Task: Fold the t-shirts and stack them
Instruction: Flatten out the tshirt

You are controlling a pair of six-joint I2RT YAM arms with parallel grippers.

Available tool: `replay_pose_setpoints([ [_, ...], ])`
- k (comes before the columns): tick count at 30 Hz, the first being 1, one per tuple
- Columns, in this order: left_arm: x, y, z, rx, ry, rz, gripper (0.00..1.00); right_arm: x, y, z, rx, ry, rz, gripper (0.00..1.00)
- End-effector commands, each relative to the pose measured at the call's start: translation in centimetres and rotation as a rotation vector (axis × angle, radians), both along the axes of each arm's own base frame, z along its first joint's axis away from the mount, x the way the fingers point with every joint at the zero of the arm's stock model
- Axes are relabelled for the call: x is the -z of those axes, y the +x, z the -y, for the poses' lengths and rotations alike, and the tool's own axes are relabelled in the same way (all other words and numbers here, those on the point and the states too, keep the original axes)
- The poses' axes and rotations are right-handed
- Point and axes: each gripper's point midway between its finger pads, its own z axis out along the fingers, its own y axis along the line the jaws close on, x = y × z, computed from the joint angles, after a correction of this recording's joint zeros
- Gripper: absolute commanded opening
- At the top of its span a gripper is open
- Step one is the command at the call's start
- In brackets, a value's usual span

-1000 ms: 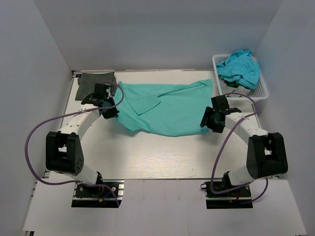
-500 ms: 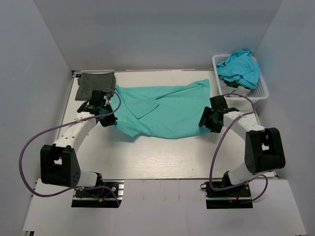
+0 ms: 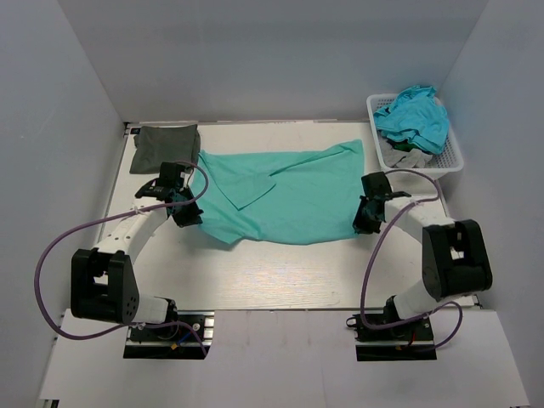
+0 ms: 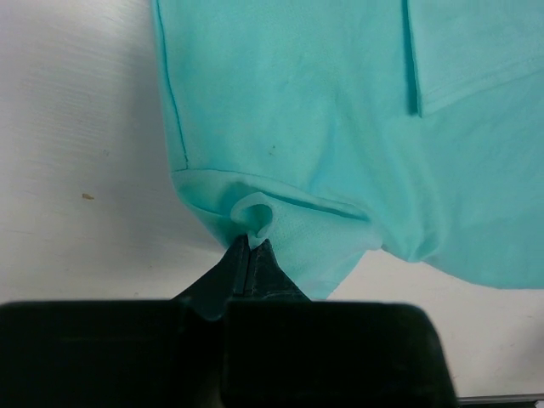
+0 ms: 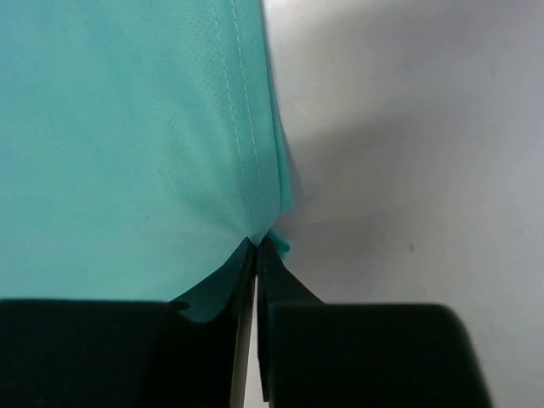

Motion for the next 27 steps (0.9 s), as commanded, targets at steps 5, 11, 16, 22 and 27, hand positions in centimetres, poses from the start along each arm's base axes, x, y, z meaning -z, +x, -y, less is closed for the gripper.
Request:
replay_pose_setpoints([
  [5, 0.0, 0.0, 0.1, -0.026, -0.010, 0.011, 0.00, -2.3, -5.3, 1.9, 0.003, -0.026, 0.046, 0.00],
  [11, -1.7, 0.6, 0.5, -0.016, -0.036, 0.062, 0.00, -6.1, -4.2, 1.0, -0.020, 0.029, 0.162, 0.00],
  [16, -7.9, 2.2, 0.7, 0.001, -0.049, 0.210, 0.00, -13.3, -0.9, 1.2, -0.028, 0.004, 0.304, 0.00],
  [22, -12.7, 3.1, 0.0, -0.017, -0.041, 0.359, 0.00, -18.1, 0.5, 1.8, 0.000, -0.027, 0.358, 0.00],
  [27, -11.9, 3.2, -0.2, -0.024, -0.029, 0.336, 0.00, -16.4, 0.9, 1.3, -0.012, -0.018, 0.299, 0.00],
])
